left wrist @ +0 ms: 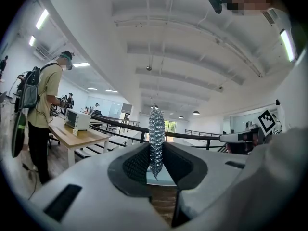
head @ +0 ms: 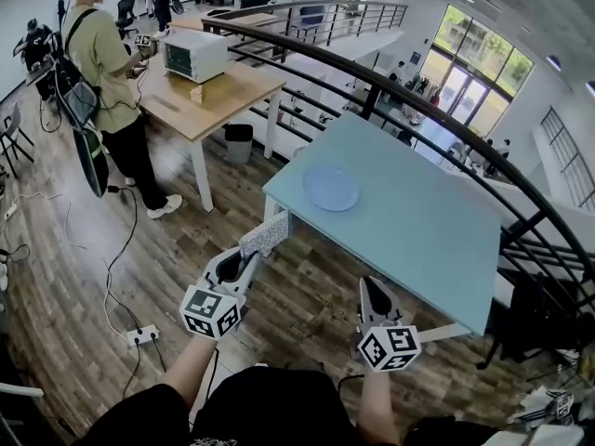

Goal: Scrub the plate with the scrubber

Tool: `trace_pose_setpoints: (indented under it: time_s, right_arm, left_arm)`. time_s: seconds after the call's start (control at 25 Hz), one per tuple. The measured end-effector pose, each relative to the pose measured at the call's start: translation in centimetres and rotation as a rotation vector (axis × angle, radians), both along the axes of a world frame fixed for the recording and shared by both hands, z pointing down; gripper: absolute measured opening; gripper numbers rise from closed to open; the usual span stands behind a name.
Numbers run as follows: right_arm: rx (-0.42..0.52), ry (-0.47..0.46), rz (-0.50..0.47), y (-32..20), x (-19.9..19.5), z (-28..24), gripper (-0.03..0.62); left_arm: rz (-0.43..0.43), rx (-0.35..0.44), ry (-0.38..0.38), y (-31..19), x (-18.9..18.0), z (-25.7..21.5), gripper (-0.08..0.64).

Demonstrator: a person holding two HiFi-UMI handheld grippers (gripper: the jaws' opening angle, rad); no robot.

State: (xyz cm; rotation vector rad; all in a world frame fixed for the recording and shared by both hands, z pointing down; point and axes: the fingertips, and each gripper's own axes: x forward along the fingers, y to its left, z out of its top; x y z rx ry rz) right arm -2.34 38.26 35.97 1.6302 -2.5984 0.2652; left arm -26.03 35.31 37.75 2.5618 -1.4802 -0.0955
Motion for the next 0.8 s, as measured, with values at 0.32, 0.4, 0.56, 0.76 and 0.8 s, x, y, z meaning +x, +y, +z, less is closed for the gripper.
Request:
trace_pose_setpoints:
  time_s: [0.32,0.4,0.56,0.76,0.8]
  right_arm:
    - [-0.034,0.007,-0.048,-1.0,-1.8,0.7,0.008]
    - [-0.032,0.005,-0.046,-1.6,-1.8,0.9,0.008]
    - [-0.034,-0.007,-0.048,-3.0,-1.7,1.6,0.008]
    - [-0.042,-0.032,-0.055,-6.3,-0.7,2.4,0.008]
    - [-0.043,-0.032,-0.057,-7.0,-0.4,2.4,0.008]
  left_arm:
    - [-0.008,-0.009,0.012,-0.7,-0.8,0.7,0.086]
    - [-0.001,-0.011,0.010,-1.0,-0.7,0.9,0.086]
    - [-0.007,-0.025,0.005,-2.1,-0.5,1.7,0.086]
    - [-0.018,-0.032,-0.002,-5.1,0.5,2.3,0.086]
    - [-0.018,-0.032,-0.002,-5.7,0.9,2.2,0.086]
